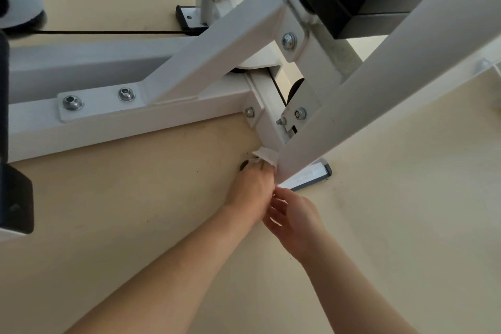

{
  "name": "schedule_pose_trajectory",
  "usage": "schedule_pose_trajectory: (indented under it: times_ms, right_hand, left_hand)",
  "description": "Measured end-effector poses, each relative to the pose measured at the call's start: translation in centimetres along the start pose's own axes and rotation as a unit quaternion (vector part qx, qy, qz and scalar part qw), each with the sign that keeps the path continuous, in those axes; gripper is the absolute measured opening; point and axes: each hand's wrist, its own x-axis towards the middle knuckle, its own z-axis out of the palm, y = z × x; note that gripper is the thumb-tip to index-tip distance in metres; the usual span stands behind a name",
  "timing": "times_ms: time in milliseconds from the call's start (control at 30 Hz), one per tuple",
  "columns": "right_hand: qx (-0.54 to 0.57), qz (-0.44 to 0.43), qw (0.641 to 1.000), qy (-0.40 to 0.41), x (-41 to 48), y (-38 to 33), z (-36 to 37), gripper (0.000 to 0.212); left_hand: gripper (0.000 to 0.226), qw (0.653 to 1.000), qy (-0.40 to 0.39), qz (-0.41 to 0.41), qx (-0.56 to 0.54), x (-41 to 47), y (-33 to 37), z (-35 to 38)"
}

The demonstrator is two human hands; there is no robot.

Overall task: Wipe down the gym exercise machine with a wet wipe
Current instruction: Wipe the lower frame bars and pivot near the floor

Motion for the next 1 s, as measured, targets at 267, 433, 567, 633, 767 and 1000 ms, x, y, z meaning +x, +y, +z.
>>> schedule_pose_trajectory:
  times_ms: [267, 433, 567, 633, 767, 1000]
  right_hand:
    - [-0.747, -0.19, 0.637, 0.004, -0.6, -1.7, -1.4, 0.035]
    - [-0.726, -0.346, 0.591, -0.064, -1.1, -0.8, -0.3, 0.055]
    - [-0.786, -0.266, 0.539, -0.143, -0.6, -1.3, -0.8, 0.076]
    - [-0.816, -0.232, 0.502, -0.169, -0.9, -2.8, -2.0, 0.081]
    - [-0.871, -0.187, 0.394, -0.225, -1.3, -4.8, -4.4, 0.086]
    - [-0.81, -0.307, 0.479, -0.144, 0.8, -1.9, -3.5, 0.082]
  left_hand:
    - [0.082, 0.948, -0.163, 0.079, 0.262, -3.9, -1.6, 2.9]
    - [0.08, 0.955, -0.178, 0.019, 0.238, -0.5, -2.0, 0.6]
    - [0.077, 0.947, -0.177, 0.043, 0.265, -1.5, -2.0, 1.3]
    - [0.067, 0.954, -0.178, 0.048, 0.235, -2.4, -1.7, 1.5]
    - [0.062, 0.963, -0.2, 0.047, 0.176, -3.6, 0.6, 1.1]
    - [0.065, 0.966, -0.18, -0.008, 0.188, -2.3, -0.5, -0.6]
